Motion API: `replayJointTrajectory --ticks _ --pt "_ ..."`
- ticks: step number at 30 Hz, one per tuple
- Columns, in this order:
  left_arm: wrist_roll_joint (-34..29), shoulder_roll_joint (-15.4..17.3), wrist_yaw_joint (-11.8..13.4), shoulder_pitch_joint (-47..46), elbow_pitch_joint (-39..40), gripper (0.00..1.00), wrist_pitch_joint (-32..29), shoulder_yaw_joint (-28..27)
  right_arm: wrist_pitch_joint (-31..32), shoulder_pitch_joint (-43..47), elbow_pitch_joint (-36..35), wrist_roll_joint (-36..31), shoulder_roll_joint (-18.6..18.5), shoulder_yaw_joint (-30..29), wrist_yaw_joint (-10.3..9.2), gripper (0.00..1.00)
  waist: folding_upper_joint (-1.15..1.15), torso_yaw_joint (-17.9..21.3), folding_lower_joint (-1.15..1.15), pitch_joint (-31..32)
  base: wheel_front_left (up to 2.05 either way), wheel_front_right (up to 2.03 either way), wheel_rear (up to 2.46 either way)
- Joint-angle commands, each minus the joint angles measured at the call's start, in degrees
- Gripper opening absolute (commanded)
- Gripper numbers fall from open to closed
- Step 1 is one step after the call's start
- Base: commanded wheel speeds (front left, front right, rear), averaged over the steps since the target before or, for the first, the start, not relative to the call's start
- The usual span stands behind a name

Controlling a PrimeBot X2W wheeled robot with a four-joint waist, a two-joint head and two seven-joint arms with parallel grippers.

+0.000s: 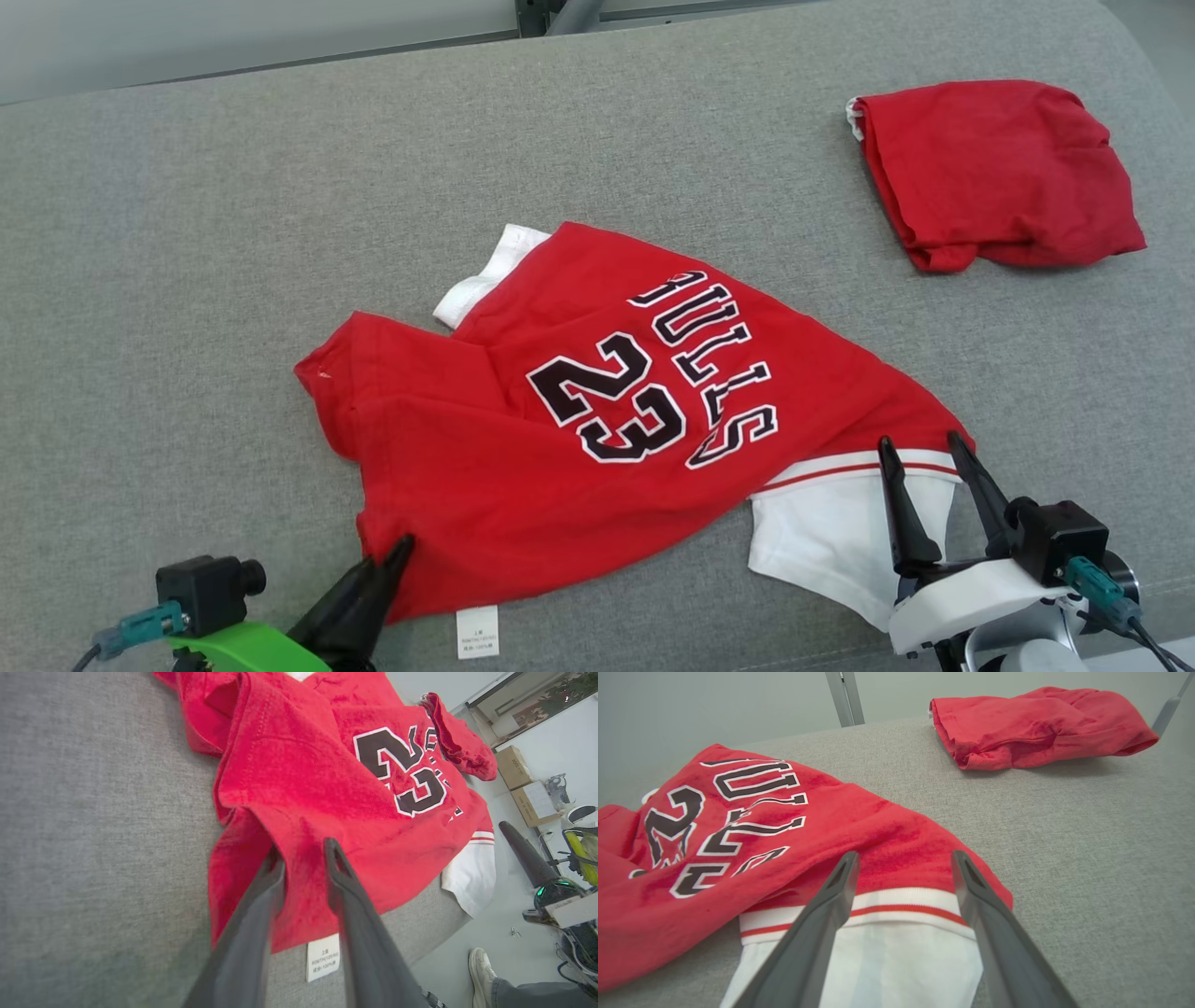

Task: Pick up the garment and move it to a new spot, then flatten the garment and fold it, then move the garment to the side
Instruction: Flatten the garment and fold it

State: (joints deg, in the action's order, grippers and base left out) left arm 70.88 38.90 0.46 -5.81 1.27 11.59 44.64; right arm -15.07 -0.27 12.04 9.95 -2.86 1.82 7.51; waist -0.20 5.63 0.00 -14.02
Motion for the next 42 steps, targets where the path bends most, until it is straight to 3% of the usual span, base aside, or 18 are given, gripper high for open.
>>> replayJointTrajectory --ticks 1,14,26,27,29,30,31,42 --pt "-0.28 -0.20 -0.62 -1.11 -0.53 0.00 -0.41 0.02 -0.23 -0.44 0.12 -0.17 -0.07 0.07 -0.05 1.00 0.20 0.07 0.00 -0.03 0.00 0.00 0.00" --pt "-2.69 -3.83 -2.43 -8.73 -8.94 0.00 -0.35 -0.67 -0.23 -0.18 0.26 -0.54 -0.07 -0.08 -0.05 1.00 0.20 0.73 0.00 0.34 0.00 0.00 0.00" --pt "-5.60 -8.43 -4.59 -9.39 -23.11 0.00 1.20 2.07 -0.23 0.21 0.19 -0.46 -0.07 -0.13 -0.05 1.00 0.20 1.81 0.00 0.38 0.00 0.00 0.00" --pt "-6.01 -8.48 -4.55 -8.87 -23.83 0.12 1.56 1.92 -0.24 0.31 0.16 -0.41 -0.06 -0.17 -0.05 1.00 0.20 1.83 0.00 0.42 0.00 0.00 0.00" --pt "-7.08 -8.61 -3.94 -7.74 -24.90 0.49 2.38 1.45 -0.23 0.63 0.16 -0.38 -0.06 -0.31 -0.05 1.00 0.20 1.75 0.00 0.52 0.00 0.00 0.00" --pt "-7.63 -8.67 -3.74 -7.17 -25.22 0.79 2.64 1.33 -0.24 0.78 0.18 -0.38 -0.07 -0.40 -0.05 1.00 0.20 1.65 0.00 0.62 0.00 0.00 0.00" --pt "-7.99 -8.86 -3.50 -6.66 -25.41 1.00 2.76 0.87 -0.24 0.92 0.19 -0.36 -0.07 -0.50 -0.05 1.00 0.20 1.48 0.00 0.76 0.00 0.00 0.00" --pt "-13.58 -10.72 -0.60 -1.20 -19.40 1.00 3.46 -9.08 -0.23 1.50 -0.22 -0.80 -0.08 -0.73 -0.05 1.00 0.20 -1.97 0.00 2.98 0.00 0.00 0.00"
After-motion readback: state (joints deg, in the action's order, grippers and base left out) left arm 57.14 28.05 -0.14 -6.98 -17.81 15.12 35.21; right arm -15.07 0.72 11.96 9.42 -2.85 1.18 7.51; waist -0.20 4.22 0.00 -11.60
